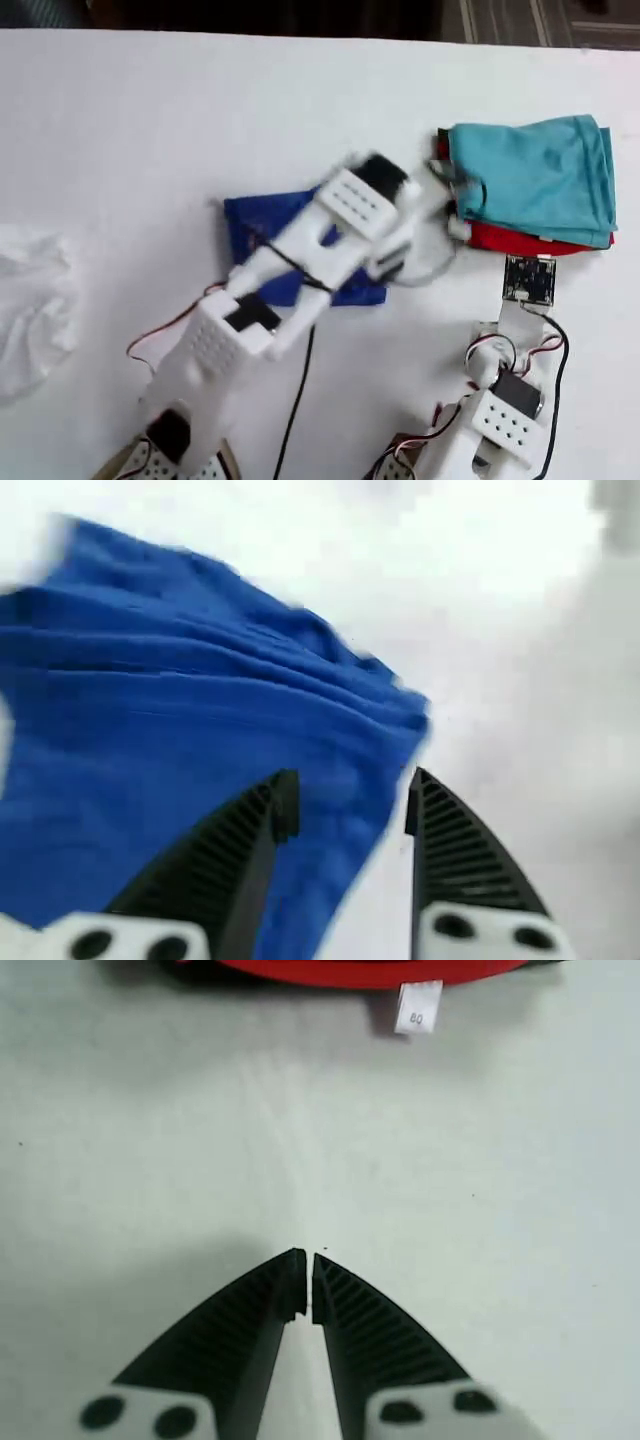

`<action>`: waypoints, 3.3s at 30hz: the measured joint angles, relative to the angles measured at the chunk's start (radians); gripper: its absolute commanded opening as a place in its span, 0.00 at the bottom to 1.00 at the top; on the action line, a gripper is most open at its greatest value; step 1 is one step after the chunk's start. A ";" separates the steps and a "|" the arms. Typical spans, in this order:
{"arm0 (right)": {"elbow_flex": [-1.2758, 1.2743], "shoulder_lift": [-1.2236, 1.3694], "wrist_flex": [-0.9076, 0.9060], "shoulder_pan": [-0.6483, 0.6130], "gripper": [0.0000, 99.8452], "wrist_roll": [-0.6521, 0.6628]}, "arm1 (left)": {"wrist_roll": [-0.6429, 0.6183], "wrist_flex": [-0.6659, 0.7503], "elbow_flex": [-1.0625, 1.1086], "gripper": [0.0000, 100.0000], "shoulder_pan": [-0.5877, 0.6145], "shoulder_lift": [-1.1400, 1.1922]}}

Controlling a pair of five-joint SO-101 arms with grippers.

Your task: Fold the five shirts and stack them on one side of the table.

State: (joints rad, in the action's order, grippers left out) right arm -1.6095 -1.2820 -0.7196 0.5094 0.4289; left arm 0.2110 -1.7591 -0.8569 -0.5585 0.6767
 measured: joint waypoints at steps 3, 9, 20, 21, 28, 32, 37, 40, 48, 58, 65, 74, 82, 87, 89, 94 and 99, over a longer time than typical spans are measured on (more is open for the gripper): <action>0.000 0.000 0.000 0.000 0.02 0.000 | -0.002 0.005 -0.137 0.20 0.091 0.014; 0.000 0.000 0.000 0.000 0.02 0.000 | -0.147 0.094 -0.175 0.20 0.245 0.183; -0.002 0.000 0.000 -0.043 0.02 0.002 | -0.180 0.224 -0.175 0.20 0.235 0.264; -0.002 0.000 0.000 -0.043 0.02 0.002 | -0.180 0.235 -0.175 0.20 0.227 0.264; -0.002 0.000 0.000 -0.044 0.02 0.002 | -0.180 0.327 -0.175 0.20 0.184 0.265; -0.002 0.000 0.000 -0.043 0.02 0.002 | -0.180 0.365 -0.175 0.20 0.172 0.272; -0.002 0.000 0.000 -0.044 0.02 0.002 | -0.180 0.374 -0.178 0.20 0.152 0.299; -0.002 0.000 0.000 -0.044 0.02 0.002 | -0.180 0.374 -0.178 0.20 0.138 0.302; -0.002 0.000 0.000 -0.044 0.02 0.002 | -0.180 0.374 -0.178 0.09 0.129 0.302; -0.002 0.000 0.000 -0.044 0.02 0.002 | -0.180 0.362 -0.180 0.04 0.097 0.302; -0.002 0.000 0.000 -0.044 0.02 0.002 | -0.180 0.279 -0.180 0.14 0.029 0.276; -0.002 0.000 0.000 -0.044 0.02 0.002 | -0.143 0.233 -0.195 0.14 0.029 0.241; 0.028 0.000 -0.044 -0.044 0.02 0.002 | -0.124 0.020 -0.436 0.14 0.152 0.104; 0.207 0.000 -0.149 -0.124 0.02 0.002 | -0.121 -0.009 -0.417 0.14 0.288 0.063; 0.284 0.000 -0.206 -0.210 0.02 0.002 | -0.123 -0.009 -0.351 0.14 0.345 0.064; 0.434 0.077 -0.285 -0.477 0.02 0.002 | -0.075 -0.009 -0.227 0.14 0.416 0.115; 0.601 0.327 -0.287 -0.715 0.02 -0.075 | -0.071 0.011 -0.213 0.14 0.416 0.203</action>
State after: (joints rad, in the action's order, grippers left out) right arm -1.0081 -0.9551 -1.0065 -0.2056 0.3537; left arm 0.1404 -1.7484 -1.0702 -0.1427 0.8792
